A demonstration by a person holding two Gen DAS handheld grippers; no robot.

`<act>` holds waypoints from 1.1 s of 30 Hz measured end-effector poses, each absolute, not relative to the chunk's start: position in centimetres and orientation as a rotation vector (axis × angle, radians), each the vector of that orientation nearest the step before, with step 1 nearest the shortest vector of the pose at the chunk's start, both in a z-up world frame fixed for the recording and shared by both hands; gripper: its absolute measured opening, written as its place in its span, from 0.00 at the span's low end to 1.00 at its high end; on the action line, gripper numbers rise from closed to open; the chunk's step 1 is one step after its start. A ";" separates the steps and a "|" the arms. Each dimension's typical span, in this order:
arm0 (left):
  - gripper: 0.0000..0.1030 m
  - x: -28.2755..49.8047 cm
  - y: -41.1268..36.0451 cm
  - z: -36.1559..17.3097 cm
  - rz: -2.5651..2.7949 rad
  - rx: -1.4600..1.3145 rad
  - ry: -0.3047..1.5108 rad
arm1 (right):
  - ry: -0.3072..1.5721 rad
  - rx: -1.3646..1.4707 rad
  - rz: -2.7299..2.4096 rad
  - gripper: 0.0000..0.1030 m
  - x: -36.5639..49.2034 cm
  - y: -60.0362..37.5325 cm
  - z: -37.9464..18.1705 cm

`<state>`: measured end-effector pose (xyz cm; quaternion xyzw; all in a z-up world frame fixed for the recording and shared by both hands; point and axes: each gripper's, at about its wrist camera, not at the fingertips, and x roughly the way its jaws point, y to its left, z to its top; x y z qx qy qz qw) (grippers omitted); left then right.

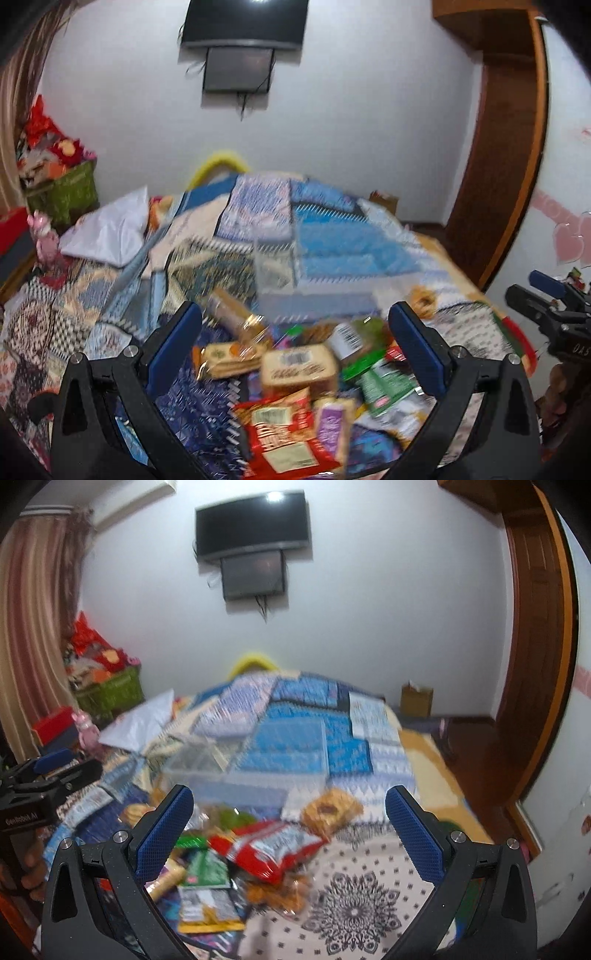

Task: Organize snacks
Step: 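Grasp the cream cracker pack with the left tool while the right tool grasps the red chip bag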

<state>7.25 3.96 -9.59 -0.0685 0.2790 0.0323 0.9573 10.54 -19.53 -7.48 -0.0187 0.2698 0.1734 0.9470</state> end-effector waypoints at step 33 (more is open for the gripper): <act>0.99 13.5 4.6 -19.0 -0.060 -0.206 0.887 | 0.954 -0.044 0.405 1.00 18.4 -16.8 -17.5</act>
